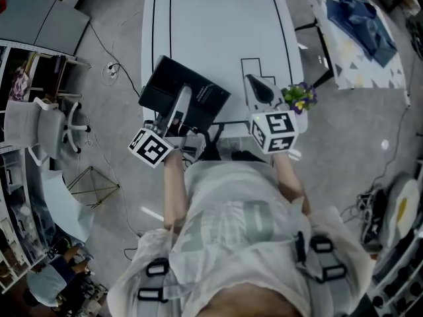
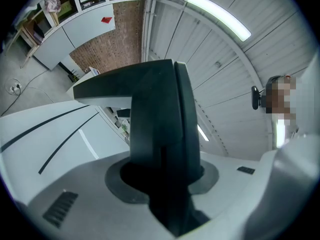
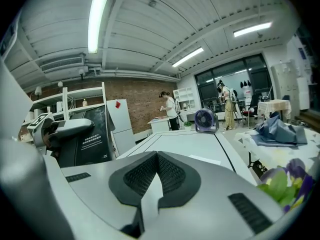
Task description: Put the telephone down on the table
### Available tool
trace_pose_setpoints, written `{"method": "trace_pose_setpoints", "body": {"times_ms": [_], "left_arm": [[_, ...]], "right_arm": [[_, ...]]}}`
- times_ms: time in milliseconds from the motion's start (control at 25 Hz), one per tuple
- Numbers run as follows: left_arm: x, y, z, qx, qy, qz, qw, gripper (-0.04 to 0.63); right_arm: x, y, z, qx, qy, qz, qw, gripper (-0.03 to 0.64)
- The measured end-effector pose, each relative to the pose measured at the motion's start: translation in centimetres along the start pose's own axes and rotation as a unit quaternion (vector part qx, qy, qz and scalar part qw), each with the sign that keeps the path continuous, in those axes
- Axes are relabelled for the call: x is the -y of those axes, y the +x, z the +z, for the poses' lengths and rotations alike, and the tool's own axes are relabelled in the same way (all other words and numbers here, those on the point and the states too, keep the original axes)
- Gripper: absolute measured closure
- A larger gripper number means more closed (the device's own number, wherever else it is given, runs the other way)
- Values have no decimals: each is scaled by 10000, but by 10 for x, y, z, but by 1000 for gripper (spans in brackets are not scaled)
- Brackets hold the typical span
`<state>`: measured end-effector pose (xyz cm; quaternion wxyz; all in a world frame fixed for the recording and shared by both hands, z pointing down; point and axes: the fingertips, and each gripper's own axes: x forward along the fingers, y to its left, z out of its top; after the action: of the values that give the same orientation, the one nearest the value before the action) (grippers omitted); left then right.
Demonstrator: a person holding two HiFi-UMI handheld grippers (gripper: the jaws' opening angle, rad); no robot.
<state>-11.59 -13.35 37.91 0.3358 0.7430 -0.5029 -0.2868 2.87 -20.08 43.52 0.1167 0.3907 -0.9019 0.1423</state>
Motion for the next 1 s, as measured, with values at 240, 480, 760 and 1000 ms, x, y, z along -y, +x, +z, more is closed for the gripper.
{"method": "trace_pose_setpoints", "body": {"times_ms": [240, 480, 760, 1000], "left_arm": [[-10, 8, 5, -140, 28, -83, 9999, 439], [-19, 13, 5, -275, 35, -118, 9995, 439], [-36, 21, 11, -569, 117, -42, 9983, 439], [-73, 44, -1, -1543, 90, -353, 9874, 439]], "right_arm": [[-1, 13, -2, -115, -64, -146, 9998, 609], [-1, 22, -1, -118, -16, -181, 9998, 609], [-3, 29, -2, -194, 43, -275, 9994, 609], [0, 28, -6, -276, 93, -453, 9986, 609]]}}
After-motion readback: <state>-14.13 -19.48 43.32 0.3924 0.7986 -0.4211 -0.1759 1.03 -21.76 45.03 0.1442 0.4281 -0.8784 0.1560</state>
